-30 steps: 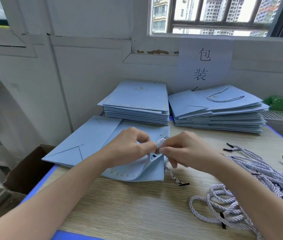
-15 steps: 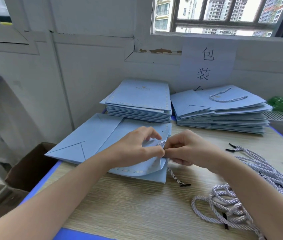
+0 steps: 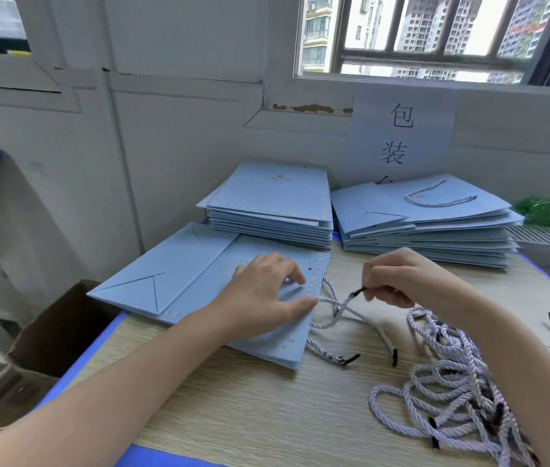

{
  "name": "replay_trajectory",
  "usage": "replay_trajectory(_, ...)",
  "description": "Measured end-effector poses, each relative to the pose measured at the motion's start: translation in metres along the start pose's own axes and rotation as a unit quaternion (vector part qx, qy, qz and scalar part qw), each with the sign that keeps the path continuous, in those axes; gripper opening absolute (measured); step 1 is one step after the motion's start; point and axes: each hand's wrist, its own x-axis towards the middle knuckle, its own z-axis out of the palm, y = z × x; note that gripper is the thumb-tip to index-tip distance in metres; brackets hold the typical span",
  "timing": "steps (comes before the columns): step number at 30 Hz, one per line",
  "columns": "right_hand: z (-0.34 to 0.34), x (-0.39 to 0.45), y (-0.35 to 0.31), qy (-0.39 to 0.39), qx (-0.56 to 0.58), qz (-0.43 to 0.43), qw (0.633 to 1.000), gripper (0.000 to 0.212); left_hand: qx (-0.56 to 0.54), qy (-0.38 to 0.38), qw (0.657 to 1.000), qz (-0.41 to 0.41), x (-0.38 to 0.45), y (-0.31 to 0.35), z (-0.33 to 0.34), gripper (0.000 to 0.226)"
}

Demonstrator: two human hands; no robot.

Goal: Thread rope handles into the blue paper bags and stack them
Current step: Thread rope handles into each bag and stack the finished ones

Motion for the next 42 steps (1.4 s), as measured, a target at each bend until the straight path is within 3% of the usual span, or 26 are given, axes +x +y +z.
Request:
replay_trajectory(3, 0.005, 0.0, 0.002, -0.017, -0.11, 0.018, 0.994, 0.036, 0.006, 0.012, 1.0, 0.007, 0.0, -0.002, 0.0, 0.023)
replay_trajectory(6, 0.006, 0.002, 0.005, 0.016, -0.241, 0.017, 0.97, 0.029, 0.005, 0.003, 1.0, 0.006, 0.0, -0.002, -0.002, 0.036)
replay_trajectory(11, 0.01, 0.003, 0.006, -0.007, -0.265, 0.002, 0.964, 0.015, 0.005, -0.015, 1.0, 0.009, 0.001, 0.0, -0.001, 0.039)
replay_trajectory(18, 0.011, 0.012, 0.016, 0.06, -0.261, -0.014, 0.963, 0.037, 0.041, -0.03, 0.999, -0.01, 0.0, 0.0, 0.001, 0.048)
replay_trajectory(23, 0.013, 0.018, 0.018, 0.068, -0.32, -0.022, 0.945, 0.007, 0.068, -0.02, 0.997, 0.0, -0.004, 0.006, 0.0, 0.071)
replay_trajectory(25, 0.013, 0.018, 0.019, 0.077, -0.339, -0.045, 0.936, 0.009, 0.074, -0.021, 0.997, 0.006, -0.005, 0.008, 0.003, 0.073)
replay_trajectory(27, 0.013, 0.019, 0.02, 0.097, -0.289, -0.074, 0.95, 0.01, 0.069, -0.027, 0.997, 0.009, -0.006, 0.009, 0.006, 0.077)
replay_trajectory(29, 0.017, 0.017, 0.016, 0.107, -0.147, -0.08, 0.98, 0.012, 0.051, -0.035, 0.998, 0.013, -0.006, 0.009, 0.008, 0.083)
replay_trajectory(33, 0.027, 0.018, 0.008, 0.059, 0.058, -0.09, 0.993, 0.015, 0.03, -0.058, 0.998, 0.022, -0.006, 0.01, 0.007, 0.082)
replay_trajectory(38, 0.032, 0.02, 0.01, 0.051, 0.01, -0.101, 0.994, 0.018, 0.034, -0.07, 0.996, 0.033, -0.007, 0.014, 0.008, 0.086)
replay_trajectory(42, 0.037, 0.023, 0.012, 0.062, 0.0, -0.1, 0.993, 0.008, 0.033, -0.057, 0.997, 0.037, -0.007, 0.013, 0.009, 0.087)
